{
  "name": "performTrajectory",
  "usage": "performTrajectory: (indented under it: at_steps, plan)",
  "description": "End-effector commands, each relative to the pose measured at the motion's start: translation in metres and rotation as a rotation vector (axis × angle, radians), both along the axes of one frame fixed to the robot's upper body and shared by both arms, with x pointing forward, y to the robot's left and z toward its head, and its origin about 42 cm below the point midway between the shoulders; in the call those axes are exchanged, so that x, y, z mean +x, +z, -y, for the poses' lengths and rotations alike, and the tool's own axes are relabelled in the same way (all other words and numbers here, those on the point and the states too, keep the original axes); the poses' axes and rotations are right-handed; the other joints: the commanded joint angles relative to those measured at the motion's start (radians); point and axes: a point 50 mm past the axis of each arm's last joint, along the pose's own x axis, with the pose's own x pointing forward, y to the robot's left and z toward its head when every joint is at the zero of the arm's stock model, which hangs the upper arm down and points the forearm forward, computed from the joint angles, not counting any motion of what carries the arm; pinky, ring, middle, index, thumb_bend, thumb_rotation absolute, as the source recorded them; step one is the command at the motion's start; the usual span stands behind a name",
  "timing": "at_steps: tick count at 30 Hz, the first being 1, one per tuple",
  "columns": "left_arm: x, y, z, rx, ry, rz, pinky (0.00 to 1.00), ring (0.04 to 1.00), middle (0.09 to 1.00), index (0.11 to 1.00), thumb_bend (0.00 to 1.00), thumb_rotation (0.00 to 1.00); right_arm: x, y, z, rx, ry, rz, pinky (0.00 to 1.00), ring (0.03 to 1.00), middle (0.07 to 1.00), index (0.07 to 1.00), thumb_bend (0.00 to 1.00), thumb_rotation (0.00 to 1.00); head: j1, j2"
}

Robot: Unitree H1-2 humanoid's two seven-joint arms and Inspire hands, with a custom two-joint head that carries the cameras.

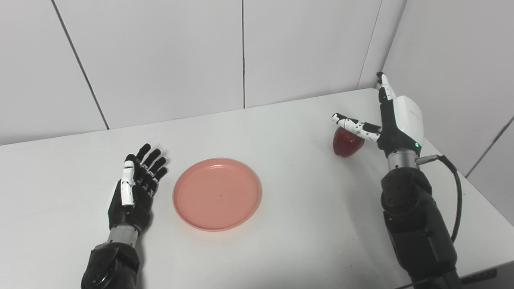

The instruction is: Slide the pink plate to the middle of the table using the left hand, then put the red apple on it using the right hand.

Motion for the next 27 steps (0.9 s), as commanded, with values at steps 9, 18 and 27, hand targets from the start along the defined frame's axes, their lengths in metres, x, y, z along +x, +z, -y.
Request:
performTrajectory:
  at_steps: [9,18,27]
  plan:
    - [-0.001,-0.006,-0.004,0.005,0.005,-0.056,0.90,0.872,0.879,0.868,0.40,1.00,0.012,0.009,0.009,-0.049,-0.024,0.039,0.75,0.872,0.918,0.968,1.00,0.62,-0.008,0.012]
    - [-0.001,-0.006,-0.005,0.012,0.001,-0.051,0.90,0.877,0.884,0.874,0.40,1.00,0.020,0.000,0.013,-0.036,-0.016,0.005,0.76,0.888,0.929,0.956,1.00,0.60,-0.010,0.019]
    - [-0.001,-0.005,-0.007,0.001,0.002,-0.056,0.91,0.878,0.885,0.873,0.40,1.00,0.025,-0.007,0.012,-0.003,-0.006,-0.022,0.76,0.885,0.929,0.958,1.00,0.59,-0.010,0.024]
